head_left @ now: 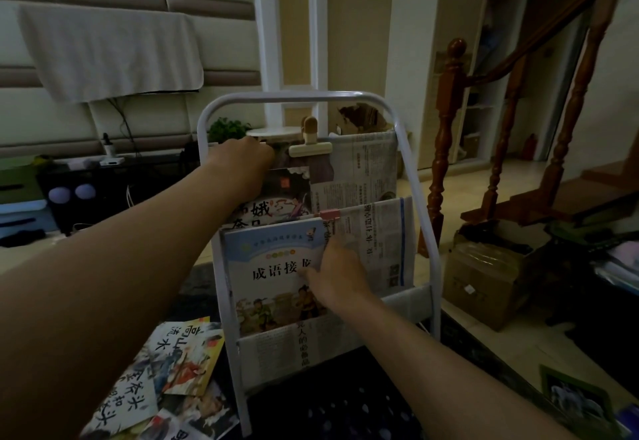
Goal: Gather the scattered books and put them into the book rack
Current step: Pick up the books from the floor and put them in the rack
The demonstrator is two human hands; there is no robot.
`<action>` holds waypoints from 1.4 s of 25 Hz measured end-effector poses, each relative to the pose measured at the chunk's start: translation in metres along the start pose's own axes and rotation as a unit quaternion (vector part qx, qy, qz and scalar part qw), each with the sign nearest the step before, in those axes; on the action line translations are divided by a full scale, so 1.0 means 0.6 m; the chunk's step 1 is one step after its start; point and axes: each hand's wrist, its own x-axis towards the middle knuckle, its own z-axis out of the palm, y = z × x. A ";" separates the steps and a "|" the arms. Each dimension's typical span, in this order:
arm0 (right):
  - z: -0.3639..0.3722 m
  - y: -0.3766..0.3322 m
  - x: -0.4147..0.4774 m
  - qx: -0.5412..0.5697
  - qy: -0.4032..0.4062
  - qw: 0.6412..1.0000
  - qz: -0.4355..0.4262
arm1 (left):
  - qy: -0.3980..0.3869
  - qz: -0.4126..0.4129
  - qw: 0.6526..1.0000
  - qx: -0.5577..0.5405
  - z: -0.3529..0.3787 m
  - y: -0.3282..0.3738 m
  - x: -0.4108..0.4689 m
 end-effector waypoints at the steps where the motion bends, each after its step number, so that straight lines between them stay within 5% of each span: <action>1: 0.000 0.001 -0.003 0.001 -0.002 1.000 -0.006 | 0.000 0.002 1.000 0.001 -0.001 0.000 -0.001; 8: -0.044 0.017 0.001 -0.004 0.025 1.000 -0.017 | 0.034 0.015 0.998 -0.056 -0.022 0.026 0.000; 13: -0.149 0.064 -0.011 -0.051 0.083 0.995 -0.018 | 0.087 0.104 0.981 -0.142 -0.049 0.147 0.017; 25: -0.472 0.383 -0.133 -0.097 0.186 0.962 0.173 | 0.010 0.287 0.921 -0.264 -0.107 0.657 0.014; 35: -0.588 0.790 -0.285 -0.079 0.209 0.903 0.367 | -0.107 0.433 0.861 -0.246 0.006 1.090 -0.066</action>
